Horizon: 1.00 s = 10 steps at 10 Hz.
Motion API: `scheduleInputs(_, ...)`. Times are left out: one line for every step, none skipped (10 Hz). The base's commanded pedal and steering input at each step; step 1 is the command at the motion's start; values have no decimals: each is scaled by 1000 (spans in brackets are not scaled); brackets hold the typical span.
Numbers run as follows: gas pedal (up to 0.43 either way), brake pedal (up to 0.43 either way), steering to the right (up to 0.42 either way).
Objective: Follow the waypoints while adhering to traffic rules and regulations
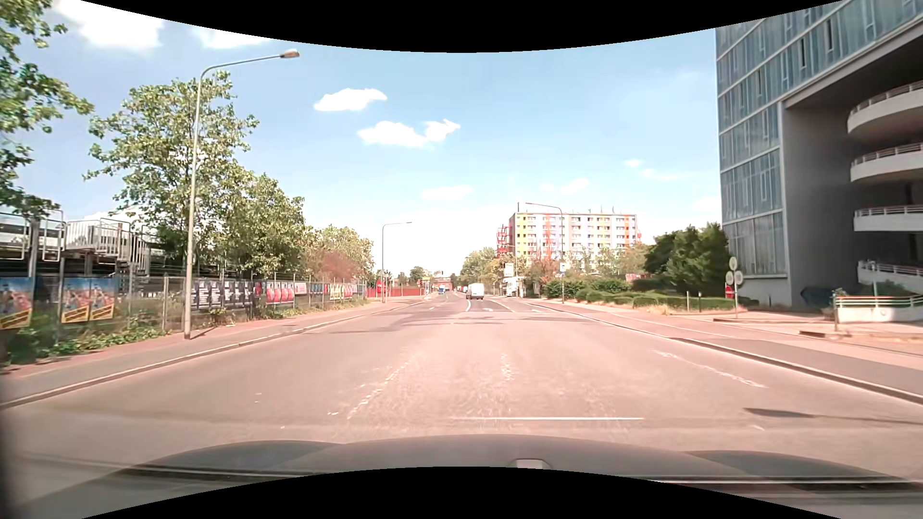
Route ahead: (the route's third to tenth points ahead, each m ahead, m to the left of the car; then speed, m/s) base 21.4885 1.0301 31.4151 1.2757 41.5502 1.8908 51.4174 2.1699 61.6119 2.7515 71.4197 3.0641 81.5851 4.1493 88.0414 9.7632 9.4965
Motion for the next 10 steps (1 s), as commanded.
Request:
scheduleInputs(47, 0, -6)
scheduleInputs(8, 0, -6)
scheduleInputs(0, 0, -6)
scheduleInputs(0, 0, -6)
scheduleInputs(0, 0, -6)
scheduleInputs(0, 0, -9)
scheduleInputs(0, 0, -10)
scheduleInputs(0, 0, -10)
scheduleInputs(0, 0, -9)
scheduleInputs(0, 0, -5)
